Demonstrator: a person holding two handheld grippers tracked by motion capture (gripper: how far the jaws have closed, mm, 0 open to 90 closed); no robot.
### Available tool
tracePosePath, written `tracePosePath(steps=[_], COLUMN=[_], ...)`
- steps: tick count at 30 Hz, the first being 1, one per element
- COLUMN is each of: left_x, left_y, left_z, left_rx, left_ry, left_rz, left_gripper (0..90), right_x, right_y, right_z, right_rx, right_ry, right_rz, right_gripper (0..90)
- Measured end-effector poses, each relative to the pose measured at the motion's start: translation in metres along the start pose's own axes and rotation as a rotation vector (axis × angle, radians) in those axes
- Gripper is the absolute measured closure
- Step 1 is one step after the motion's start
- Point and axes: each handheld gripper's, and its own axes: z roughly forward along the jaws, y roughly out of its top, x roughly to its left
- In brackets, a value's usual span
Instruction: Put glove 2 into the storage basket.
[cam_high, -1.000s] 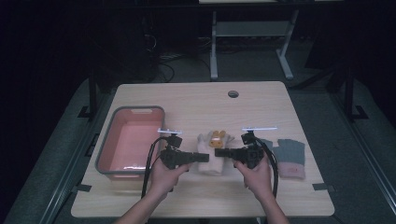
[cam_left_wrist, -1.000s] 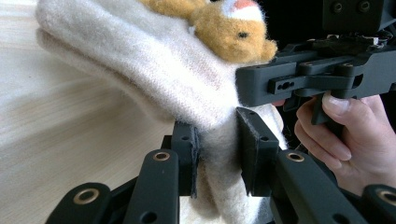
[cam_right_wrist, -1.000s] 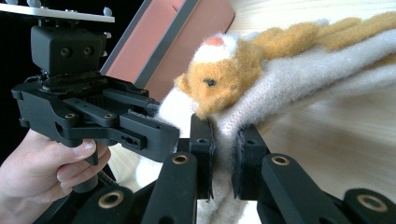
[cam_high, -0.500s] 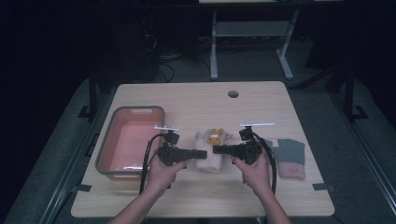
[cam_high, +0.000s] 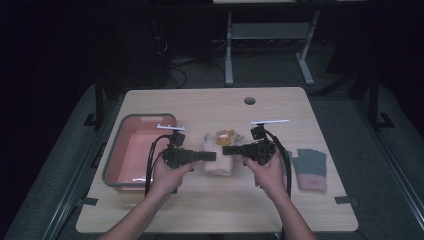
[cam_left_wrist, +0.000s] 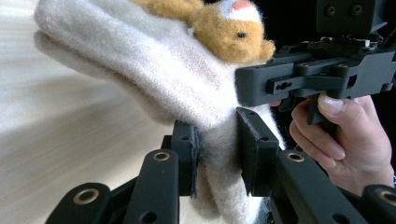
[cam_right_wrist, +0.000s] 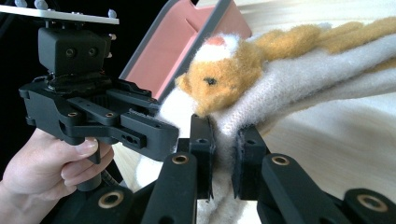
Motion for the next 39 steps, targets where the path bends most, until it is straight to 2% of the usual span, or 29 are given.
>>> tracePosePath(steps=[20,28,39], left_x=[-0.005,0.000,-0.001], left_y=[0.027,0.033,0.042], left_z=[-0.021,-0.034,-0.055], left_rx=[-0.028,-0.050,-0.070], left_ry=[-0.012,-0.017,-0.004], left_rz=[-0.006,-0.016,-0.012], left_gripper=[70.3,70.2,70.2], right_x=[0.016,0.024,0.039], right_y=[0.033,0.046,0.064], right_z=[0.001,0.008,0.019], right_rx=[0.003,0.016,0.030], right_ry=[0.021,0.035,0.041], right_rz=[-0.015,-0.016,-0.054], right_gripper=[80.7,80.7,80.6])
